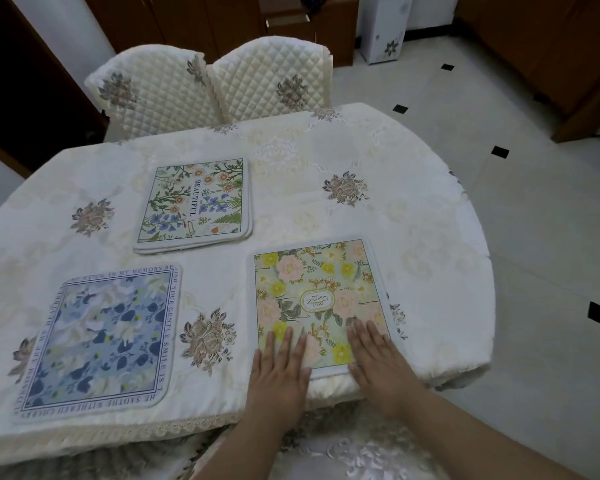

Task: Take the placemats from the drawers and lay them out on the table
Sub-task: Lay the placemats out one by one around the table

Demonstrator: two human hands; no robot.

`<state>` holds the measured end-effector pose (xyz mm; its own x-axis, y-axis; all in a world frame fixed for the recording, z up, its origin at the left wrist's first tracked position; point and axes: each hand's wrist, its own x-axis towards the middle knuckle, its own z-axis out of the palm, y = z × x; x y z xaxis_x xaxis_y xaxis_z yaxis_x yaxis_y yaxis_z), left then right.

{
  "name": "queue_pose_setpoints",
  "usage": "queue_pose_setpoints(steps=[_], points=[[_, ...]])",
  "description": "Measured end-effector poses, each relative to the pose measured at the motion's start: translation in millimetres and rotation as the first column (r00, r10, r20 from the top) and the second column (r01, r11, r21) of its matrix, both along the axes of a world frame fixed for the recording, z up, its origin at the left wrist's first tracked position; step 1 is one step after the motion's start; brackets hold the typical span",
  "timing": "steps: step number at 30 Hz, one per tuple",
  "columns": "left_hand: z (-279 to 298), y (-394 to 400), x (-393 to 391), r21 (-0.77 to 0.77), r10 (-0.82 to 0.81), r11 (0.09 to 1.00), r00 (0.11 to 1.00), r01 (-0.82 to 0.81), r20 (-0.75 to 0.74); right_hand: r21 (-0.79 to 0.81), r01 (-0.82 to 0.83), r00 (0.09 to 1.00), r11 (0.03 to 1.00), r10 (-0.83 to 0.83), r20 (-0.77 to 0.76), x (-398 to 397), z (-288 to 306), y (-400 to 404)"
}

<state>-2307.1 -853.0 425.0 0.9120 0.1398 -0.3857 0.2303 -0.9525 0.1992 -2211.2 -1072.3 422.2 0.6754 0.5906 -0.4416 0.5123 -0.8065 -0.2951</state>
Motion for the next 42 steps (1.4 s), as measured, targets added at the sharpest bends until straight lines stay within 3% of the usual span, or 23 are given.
queue_pose_setpoints(steps=[10, 16, 24, 29, 32, 37, 42], points=[[-8.8, 11.9, -12.9, -0.027, 0.079, 0.997, 0.995, -0.077, 0.065, 0.042, 0.166, 0.986, 0.985, -0.166, -0.009, 12.3, 0.3, -20.9], [-20.9, 13.9, -12.8, -0.007, 0.079, 0.997, 0.992, -0.079, 0.097, 0.115, 0.140, 0.989, 0.983, -0.144, 0.027, 41.6, 7.4, 42.0], [-28.8, 13.7, -13.0, 0.059, 0.074, 0.995, 0.992, -0.080, 0.099, 0.159, 0.137, 0.990, 0.978, -0.133, -0.037, 120.5, 2.6, 140.2], [-28.5, 14.0, -12.8, 0.127, 0.069, 0.988, 0.991, -0.083, 0.116, 0.144, 0.048, 0.993, 0.988, -0.062, 0.096, 153.9, -9.7, 113.4], [-25.9, 12.5, -13.5, 0.132, 0.070, 0.988, 0.992, -0.083, 0.102, 0.148, 0.174, 0.973, 0.973, -0.193, 0.126, 169.8, -11.4, 84.4], [-27.7, 11.1, -14.0, 0.095, 0.086, 0.991, 0.993, -0.094, 0.084, 0.175, 0.373, 0.911, 0.911, -0.396, 0.119, 135.9, -14.4, 70.8], [-22.3, 15.9, -10.6, 0.093, 0.060, 0.994, 0.996, -0.066, 0.062, 0.132, 0.300, 0.906, 0.945, -0.325, 0.270, 71.0, -24.6, 56.7]])
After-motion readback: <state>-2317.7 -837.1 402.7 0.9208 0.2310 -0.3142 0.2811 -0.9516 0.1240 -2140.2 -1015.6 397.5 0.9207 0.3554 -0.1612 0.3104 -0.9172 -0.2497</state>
